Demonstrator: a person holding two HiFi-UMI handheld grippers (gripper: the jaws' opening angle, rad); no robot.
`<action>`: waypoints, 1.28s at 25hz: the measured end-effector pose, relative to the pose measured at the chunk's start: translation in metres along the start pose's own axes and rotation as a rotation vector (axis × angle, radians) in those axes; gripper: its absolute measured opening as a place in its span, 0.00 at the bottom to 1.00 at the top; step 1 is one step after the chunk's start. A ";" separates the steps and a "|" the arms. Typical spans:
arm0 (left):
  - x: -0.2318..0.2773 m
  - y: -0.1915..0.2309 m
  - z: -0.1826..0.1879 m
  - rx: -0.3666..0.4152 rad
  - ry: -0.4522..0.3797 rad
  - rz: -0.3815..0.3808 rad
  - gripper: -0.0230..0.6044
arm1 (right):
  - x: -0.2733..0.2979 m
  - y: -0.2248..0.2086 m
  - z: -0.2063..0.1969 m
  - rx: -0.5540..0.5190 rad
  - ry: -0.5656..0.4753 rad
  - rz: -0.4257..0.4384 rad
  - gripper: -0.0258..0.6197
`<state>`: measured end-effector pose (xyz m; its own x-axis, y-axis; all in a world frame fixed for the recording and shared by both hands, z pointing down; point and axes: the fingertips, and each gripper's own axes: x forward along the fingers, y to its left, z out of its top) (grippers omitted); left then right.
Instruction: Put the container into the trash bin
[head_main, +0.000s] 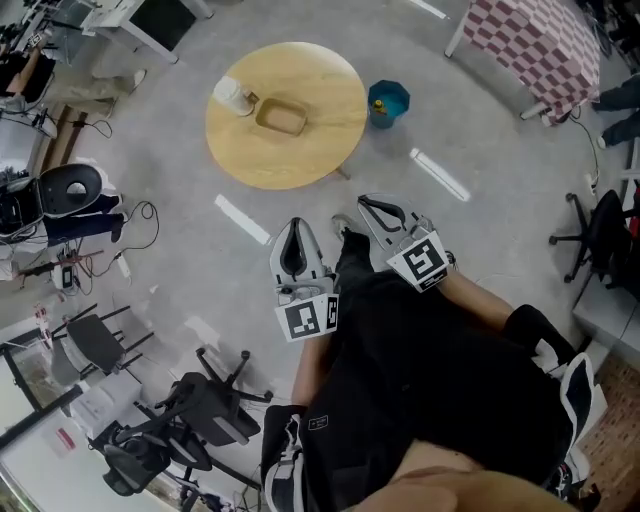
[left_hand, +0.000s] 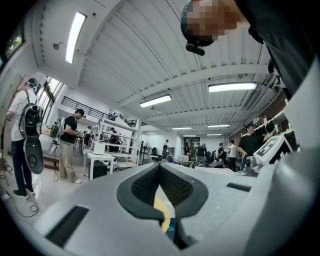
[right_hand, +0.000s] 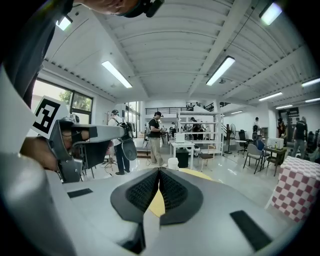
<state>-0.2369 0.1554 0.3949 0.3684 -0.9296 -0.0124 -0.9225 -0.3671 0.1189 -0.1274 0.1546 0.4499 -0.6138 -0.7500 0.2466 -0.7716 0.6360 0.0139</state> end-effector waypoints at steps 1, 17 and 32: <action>0.012 0.013 0.001 -0.006 0.002 0.004 0.04 | 0.017 -0.004 0.003 -0.013 0.010 0.008 0.08; 0.125 0.120 -0.019 -0.054 0.038 0.081 0.05 | 0.200 -0.071 -0.043 -0.225 0.280 0.172 0.08; 0.204 0.164 -0.029 -0.083 0.070 0.296 0.04 | 0.327 -0.113 -0.183 -0.759 0.669 0.650 0.09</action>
<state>-0.3095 -0.0933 0.4405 0.0947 -0.9902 0.1027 -0.9794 -0.0741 0.1879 -0.2101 -0.1291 0.7060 -0.4694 -0.1491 0.8703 0.0833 0.9738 0.2118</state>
